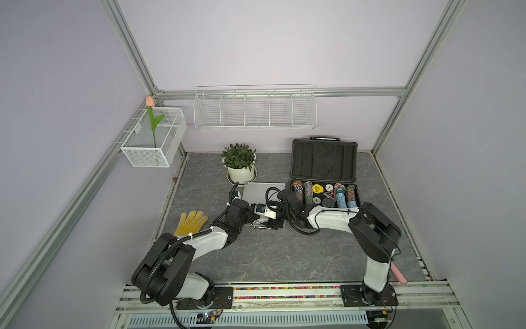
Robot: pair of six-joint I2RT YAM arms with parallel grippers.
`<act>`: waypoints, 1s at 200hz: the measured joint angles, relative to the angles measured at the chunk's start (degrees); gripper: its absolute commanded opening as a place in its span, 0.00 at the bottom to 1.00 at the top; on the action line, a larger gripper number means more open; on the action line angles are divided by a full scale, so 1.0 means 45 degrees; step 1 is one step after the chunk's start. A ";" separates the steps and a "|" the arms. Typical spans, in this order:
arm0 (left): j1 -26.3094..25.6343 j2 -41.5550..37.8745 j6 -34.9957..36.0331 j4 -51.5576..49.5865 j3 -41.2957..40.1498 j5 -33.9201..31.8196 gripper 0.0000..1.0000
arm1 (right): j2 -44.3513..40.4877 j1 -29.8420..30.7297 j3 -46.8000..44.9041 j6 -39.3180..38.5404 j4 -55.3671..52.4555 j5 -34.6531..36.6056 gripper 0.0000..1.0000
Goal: Close the poker set cases
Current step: Fasten the fastener on the poker set case.
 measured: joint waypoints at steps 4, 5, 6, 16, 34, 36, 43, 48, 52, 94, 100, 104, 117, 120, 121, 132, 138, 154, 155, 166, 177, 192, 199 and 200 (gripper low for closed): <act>0.0000 -0.0024 0.0005 -0.0053 0.0000 0.0000 0.98 | 0.0010 -0.0019 0.0000 0.0126 0.0029 0.0010 0.83; 0.0000 -0.0029 0.0000 -0.0073 0.0000 0.0000 0.99 | 0.0010 -0.0024 -0.0005 0.0121 0.0034 0.0010 0.83; 0.0000 -0.0034 0.0000 -0.0078 0.0000 0.0000 0.98 | 0.0010 -0.0029 -0.0005 0.0126 0.0044 0.0010 0.83; 0.0000 -0.0092 0.0005 -0.0180 0.0000 -0.0005 0.98 | 0.0010 -0.0053 -0.0010 0.0345 0.0102 0.0015 0.86; 0.0000 -0.0204 0.0049 -0.0359 0.0005 -0.0010 0.98 | 0.0010 -0.0112 -0.0097 0.0612 0.0306 0.0010 0.90; 0.0000 -0.0219 0.0058 -0.0384 0.0005 -0.0015 0.98 | 0.0010 -0.0121 -0.0112 0.0656 0.0330 0.0010 0.90; 0.0000 -0.0257 0.0097 -0.0457 0.0005 -0.0044 0.98 | 0.0010 -0.0136 -0.0155 0.0753 0.0437 0.0015 0.92; 0.0000 -0.0282 0.0107 -0.0505 0.0010 -0.0053 0.98 | 0.0005 -0.0155 -0.0204 0.0797 0.0529 0.0019 0.93; 0.0000 -0.0311 0.0131 -0.0549 0.0015 -0.0063 0.98 | -0.0015 -0.0175 -0.0267 0.0850 0.0622 0.0039 0.95; 0.0000 -0.0651 0.0413 -0.1239 0.0112 -0.0165 0.99 | -0.0777 -0.0335 -0.1268 0.1258 0.1015 0.0801 0.93; 0.0000 -0.0709 0.0486 -0.1384 0.0155 -0.0199 0.99 | -0.0933 -0.0384 -0.1409 0.1268 0.1015 0.0923 0.93; 0.0000 -0.0748 0.0544 -0.1520 0.0189 -0.0209 0.99 | -0.1039 -0.0408 -0.1491 0.1273 0.1015 0.1010 0.92; 0.0000 -0.0899 0.0695 -0.1933 0.0345 -0.0301 0.99 | -0.1409 -0.0486 -0.1753 0.1277 0.0981 0.1229 0.92; 0.0005 -0.0928 0.0748 -0.2011 0.0374 -0.0316 0.99 | -0.1481 -0.0491 -0.1802 0.1282 0.0962 0.1253 0.92; 0.0005 -0.0937 0.0758 -0.2021 0.0379 -0.0316 0.99 | -0.1525 -0.0491 -0.1826 0.1277 0.0957 0.1263 0.92; 0.0005 -0.1137 0.0928 -0.2336 0.0510 -0.0398 0.99 | -0.1807 -0.0491 -0.2011 0.1277 0.0908 0.1409 0.92; 0.0000 -0.1263 0.1010 -0.2487 0.0578 -0.0432 0.99 | -0.1943 -0.0491 -0.2103 0.1277 0.0918 0.1477 0.92; 0.0005 -0.1608 0.1209 -0.2783 0.0767 -0.0491 0.99 | -0.2312 -0.0491 -0.2497 0.1277 0.0957 0.1637 0.92; 0.0005 -0.1622 0.1214 -0.2798 0.0772 -0.0491 0.99 | -0.2327 -0.0491 -0.2516 0.1277 0.0957 0.1642 0.92; 0.0005 -0.1885 0.1321 -0.2982 0.0923 -0.0525 0.99 | -0.2511 -0.0495 -0.2807 0.1277 0.0903 0.1763 0.91; 0.0005 -0.2123 0.1423 -0.3138 0.1069 -0.0539 0.99 | -0.2608 -0.0495 -0.3026 0.1277 0.0792 0.1894 0.91; 0.0005 -0.2385 0.1554 -0.3332 0.1229 -0.0534 0.99 | -0.2764 -0.0505 -0.3322 0.1277 0.0699 0.2079 0.91; 0.0005 -0.2492 0.1613 -0.3381 0.1268 -0.0534 0.99 | -0.2861 -0.0510 -0.3453 0.1248 0.0724 0.2132 0.91; 0.0005 -0.2501 0.1613 -0.3385 0.1273 -0.0539 0.99 | -0.2871 -0.0510 -0.3458 0.1253 0.0724 0.2132 0.90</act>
